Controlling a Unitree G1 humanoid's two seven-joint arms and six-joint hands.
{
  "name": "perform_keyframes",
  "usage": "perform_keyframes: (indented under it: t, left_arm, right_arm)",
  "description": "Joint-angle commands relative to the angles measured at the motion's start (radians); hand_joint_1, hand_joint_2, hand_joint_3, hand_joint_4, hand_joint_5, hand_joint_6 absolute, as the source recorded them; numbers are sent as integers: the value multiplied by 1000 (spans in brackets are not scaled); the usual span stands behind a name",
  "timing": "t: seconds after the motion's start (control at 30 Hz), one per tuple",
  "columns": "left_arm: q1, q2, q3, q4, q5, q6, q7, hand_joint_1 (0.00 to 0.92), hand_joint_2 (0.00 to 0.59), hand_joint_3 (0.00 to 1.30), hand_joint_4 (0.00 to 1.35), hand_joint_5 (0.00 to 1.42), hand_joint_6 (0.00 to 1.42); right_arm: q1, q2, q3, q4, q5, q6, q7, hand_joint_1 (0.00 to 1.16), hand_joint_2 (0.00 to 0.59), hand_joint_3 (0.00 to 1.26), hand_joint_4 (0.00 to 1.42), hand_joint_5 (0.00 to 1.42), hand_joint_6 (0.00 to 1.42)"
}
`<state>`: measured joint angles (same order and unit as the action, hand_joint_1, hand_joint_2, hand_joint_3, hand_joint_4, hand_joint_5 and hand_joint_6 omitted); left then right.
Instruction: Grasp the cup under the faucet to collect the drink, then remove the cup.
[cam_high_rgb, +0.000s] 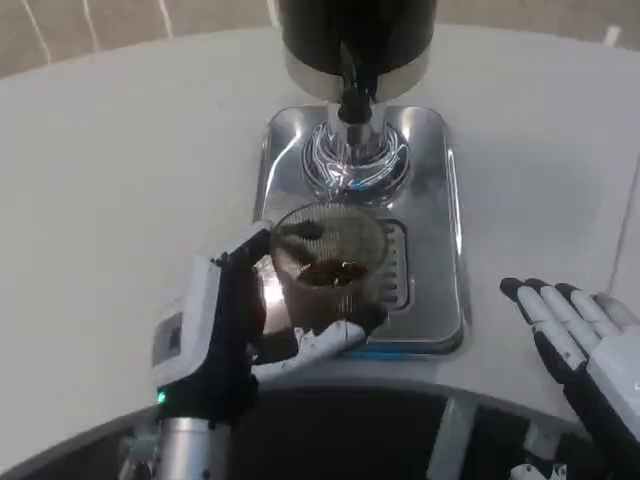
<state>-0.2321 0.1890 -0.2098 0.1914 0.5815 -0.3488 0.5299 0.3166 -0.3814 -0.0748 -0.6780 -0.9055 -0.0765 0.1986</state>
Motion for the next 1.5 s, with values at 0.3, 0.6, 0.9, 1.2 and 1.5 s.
perform_keyframes:
  t: [0.3,0.6,0.9,1.2,1.5]
  left_arm:
    - [205,38,41,-285,15,-33,-98,763,73,1069,1218,1392,1424]
    - [305,28,37,-442,33,-53,-139,755,71,1079,1219,1392,1424]
    - [402,24,33,-529,31,-68,-189,752,72,1086,1219,1379,1424]
    - [453,15,20,-569,27,-72,-229,746,76,1087,1219,1378,1424]
    - [451,-11,5,-563,37,-77,-233,745,77,1087,1219,1378,1424]
  right_arm:
    - [-90,-46,-1,-1,5,-22,5,707,326,0,0,0,0]
    - [-78,-29,30,-23,-7,-70,-53,529,339,0,0,0,0]
    - [26,-16,15,-58,8,-139,-97,503,354,0,0,0,0]
    - [101,-11,-30,-68,40,-193,-141,505,360,0,0,0,0]
    - [137,24,-32,-49,33,-226,-179,513,375,0,0,0,0]
